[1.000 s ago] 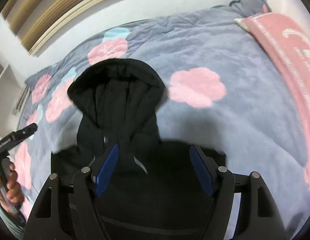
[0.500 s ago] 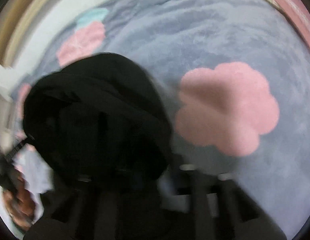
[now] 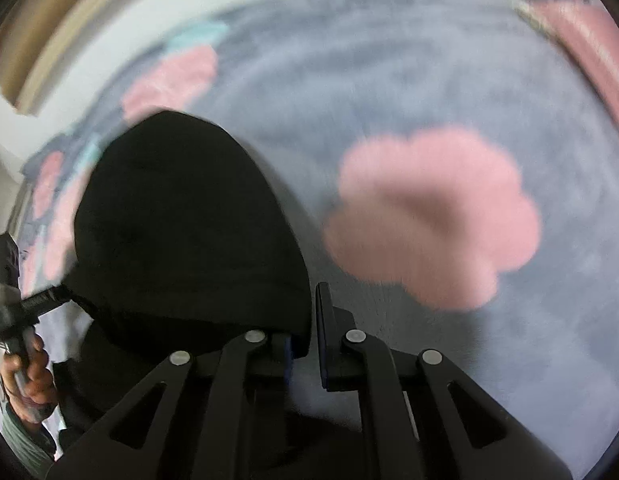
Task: Fold large clothes
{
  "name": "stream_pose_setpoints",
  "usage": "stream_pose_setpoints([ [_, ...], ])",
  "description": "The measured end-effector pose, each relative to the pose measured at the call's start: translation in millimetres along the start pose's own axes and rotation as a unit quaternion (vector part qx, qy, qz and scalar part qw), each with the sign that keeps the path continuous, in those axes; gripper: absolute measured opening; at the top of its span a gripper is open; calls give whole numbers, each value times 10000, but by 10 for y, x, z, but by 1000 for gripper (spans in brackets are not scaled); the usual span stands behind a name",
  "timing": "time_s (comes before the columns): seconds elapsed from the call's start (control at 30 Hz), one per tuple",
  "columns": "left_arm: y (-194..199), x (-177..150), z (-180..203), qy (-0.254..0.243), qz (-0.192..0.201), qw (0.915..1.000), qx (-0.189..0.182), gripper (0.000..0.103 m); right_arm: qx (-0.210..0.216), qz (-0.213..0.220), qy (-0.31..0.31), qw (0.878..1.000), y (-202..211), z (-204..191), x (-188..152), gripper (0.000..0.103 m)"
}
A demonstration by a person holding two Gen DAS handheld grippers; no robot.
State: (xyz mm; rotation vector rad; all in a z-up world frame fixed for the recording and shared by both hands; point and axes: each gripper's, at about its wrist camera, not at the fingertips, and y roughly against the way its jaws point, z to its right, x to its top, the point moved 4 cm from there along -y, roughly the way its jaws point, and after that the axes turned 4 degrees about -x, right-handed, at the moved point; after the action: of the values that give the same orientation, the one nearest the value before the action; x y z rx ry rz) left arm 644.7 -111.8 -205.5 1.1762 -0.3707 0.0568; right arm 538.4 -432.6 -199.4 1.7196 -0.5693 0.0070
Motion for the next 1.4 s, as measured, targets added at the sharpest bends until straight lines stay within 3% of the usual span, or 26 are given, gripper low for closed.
stream_pose_setpoints([
  [0.1, 58, 21, 187, -414, 129, 9980, 455, 31, 145, -51, -127, 9998, -12, 53, 4, 22],
  [0.17, 187, 28, 241, -589, 227, 9967, 507, 33, 152, -11, -136, 9998, 128, 70, 16, 37],
  [0.23, 391, -6, 250, -703, 356, 9954, 545, 47, 152, 105, -31, 9998, 298, 75, -6, 50],
  [0.4, 1057, -139, 275, -823, 877, 9926, 157, 49, 142, 529, 435, 9976, 886, -10, -72, 52],
  [0.53, 1364, 74, 496, -818, 1303, 9877, -296, 51, 309, 894, 702, 9930, 1153, -317, 138, 52],
  [0.6, 1309, 182, 648, -921, 1303, 9863, -417, 51, 303, 927, 832, 9918, 1103, -480, 252, 52],
  [0.7, 932, 337, 789, -938, 984, 9892, -540, 51, 236, 731, 944, 9926, 805, -599, 328, 52],
  [0.87, 6, 189, 500, -552, 19, 9982, -212, 51, 20, -65, 990, 9951, 7, -507, 170, 51],
  [0.93, -138, 141, 435, -430, 41, 9986, -307, 52, 124, -169, 872, 9960, -175, -449, 105, 51],
  [1.13, 88, 193, 532, -835, 244, 9961, -148, 52, 179, -140, 945, 9953, -60, -450, 171, 51],
  [1.23, 381, 280, 577, -1005, 442, 9931, -411, 53, 295, 4, 1183, 9925, 193, -510, 259, 52],
  [1.27, 464, 325, 585, -1025, 494, 9921, -535, 56, 369, 32, 1218, 9919, 245, -523, 294, 52],
  [1.33, 583, 473, 596, -1009, 552, 9909, -700, 71, 568, 105, 1289, 9900, 371, -571, 437, 55],
  [1.4, 632, 640, 617, -1054, 594, 9888, -873, 74, 643, 207, 1364, 9883, 431, -617, 598, 63],
])
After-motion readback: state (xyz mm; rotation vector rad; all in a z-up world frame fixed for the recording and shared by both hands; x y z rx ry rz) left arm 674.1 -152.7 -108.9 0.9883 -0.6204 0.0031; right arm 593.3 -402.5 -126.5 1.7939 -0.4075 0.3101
